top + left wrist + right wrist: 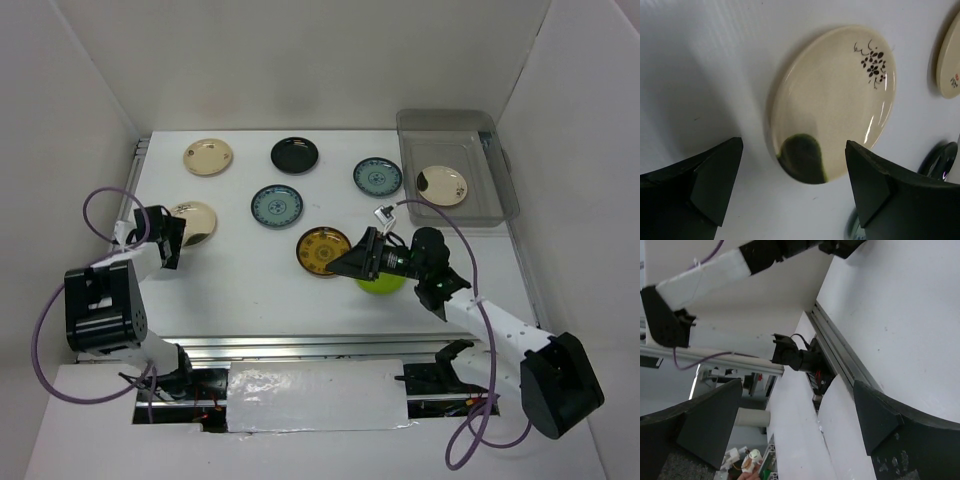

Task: Place the plates into the plastic bin on the countertop

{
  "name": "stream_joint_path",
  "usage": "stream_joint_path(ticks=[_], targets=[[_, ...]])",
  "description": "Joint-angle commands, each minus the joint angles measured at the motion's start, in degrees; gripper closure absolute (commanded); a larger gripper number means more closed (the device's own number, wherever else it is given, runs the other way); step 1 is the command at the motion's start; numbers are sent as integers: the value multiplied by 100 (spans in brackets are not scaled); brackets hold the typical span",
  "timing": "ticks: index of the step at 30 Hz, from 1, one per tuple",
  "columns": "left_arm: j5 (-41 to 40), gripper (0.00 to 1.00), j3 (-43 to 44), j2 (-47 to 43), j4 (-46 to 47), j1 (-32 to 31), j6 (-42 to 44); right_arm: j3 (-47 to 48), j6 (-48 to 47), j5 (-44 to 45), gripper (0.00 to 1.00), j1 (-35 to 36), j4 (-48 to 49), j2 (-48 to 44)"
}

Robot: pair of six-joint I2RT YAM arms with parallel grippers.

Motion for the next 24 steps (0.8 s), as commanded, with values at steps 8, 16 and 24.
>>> stream_joint_path(ticks=[8,16,24], targets=[[-499,63,1175,1215,-1722,-46,-595,-337,-7,438,0,213,122,-1353],[-384,100,1498,796,-2439,24,-525,111,-586,851,0,125,-932,-1635],[-423,100,1237,-1763,-2735,-1799,915,2306,-1879,3153,0,977,-3015,338]])
